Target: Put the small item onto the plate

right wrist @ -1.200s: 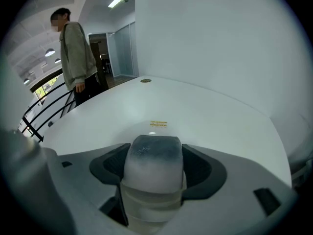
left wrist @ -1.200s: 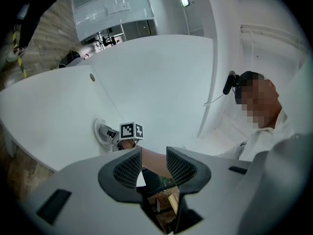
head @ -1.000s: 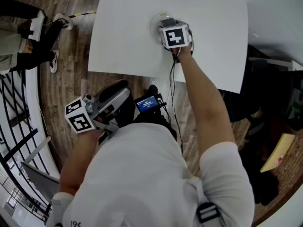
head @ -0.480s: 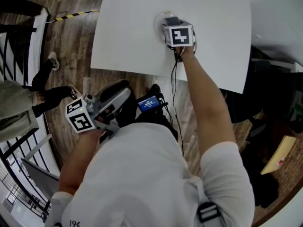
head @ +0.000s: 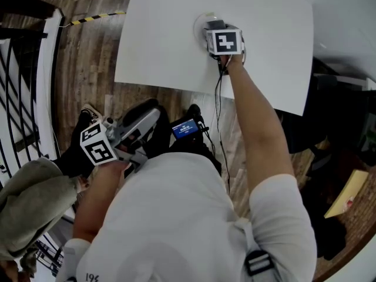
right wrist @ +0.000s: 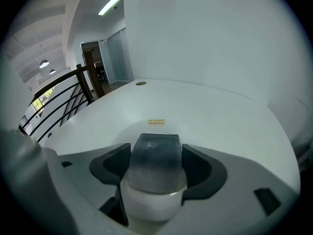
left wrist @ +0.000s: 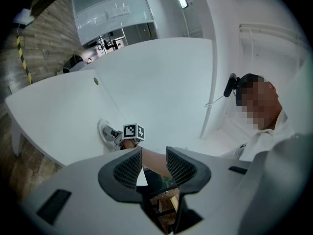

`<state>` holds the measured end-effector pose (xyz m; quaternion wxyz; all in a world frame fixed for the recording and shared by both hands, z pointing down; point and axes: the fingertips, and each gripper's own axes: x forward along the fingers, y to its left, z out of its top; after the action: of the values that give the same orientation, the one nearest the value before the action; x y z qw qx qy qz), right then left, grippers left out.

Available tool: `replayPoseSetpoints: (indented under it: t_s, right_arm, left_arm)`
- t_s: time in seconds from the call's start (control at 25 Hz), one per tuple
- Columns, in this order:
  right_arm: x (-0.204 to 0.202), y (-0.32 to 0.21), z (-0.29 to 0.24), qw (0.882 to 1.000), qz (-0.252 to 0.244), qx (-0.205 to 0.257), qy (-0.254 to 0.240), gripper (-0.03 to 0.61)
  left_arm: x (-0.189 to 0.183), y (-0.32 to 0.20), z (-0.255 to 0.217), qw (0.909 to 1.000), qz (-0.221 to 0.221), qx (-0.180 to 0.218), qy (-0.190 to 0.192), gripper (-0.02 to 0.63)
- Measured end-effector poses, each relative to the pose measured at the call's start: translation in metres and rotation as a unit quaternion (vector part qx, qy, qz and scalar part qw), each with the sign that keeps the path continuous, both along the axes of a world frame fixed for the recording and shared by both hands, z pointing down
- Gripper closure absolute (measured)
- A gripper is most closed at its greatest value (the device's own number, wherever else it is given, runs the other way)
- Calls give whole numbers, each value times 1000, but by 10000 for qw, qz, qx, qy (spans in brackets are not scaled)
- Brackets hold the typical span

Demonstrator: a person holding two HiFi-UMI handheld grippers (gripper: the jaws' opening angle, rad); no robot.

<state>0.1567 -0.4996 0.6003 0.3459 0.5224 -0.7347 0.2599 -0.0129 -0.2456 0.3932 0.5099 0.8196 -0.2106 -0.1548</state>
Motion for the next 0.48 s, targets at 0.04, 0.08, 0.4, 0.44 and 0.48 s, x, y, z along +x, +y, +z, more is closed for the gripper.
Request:
replayPoseSetpoints:
  t_s: [0.04, 0.08, 0.4, 0.44, 0.48]
  right_arm:
    - [-2, -2, -1, 10000, -49, 30, -53, 258]
    - [-3, -2, -1, 9999, -74, 27, -87, 258]
    - [1, -1, -4, 9999, 63, 21, -119, 258]
    - [2, 0, -5, 9999, 67, 23, -130, 258]
    - [3, 0, -6, 9999, 68, 31, -129, 258]
  left_arm:
    - [-1, 0, 0, 10000, -19, -1, -3, 476]
    - [0, 0, -1, 10000, -33, -2, -5, 476]
    - [-4, 4, -3, 9999, -100, 27, 12, 476]
    - [-4, 4, -3, 9999, -104, 33, 19, 476]
    - [-4, 4, -4, 9999, -105, 42, 27, 476]
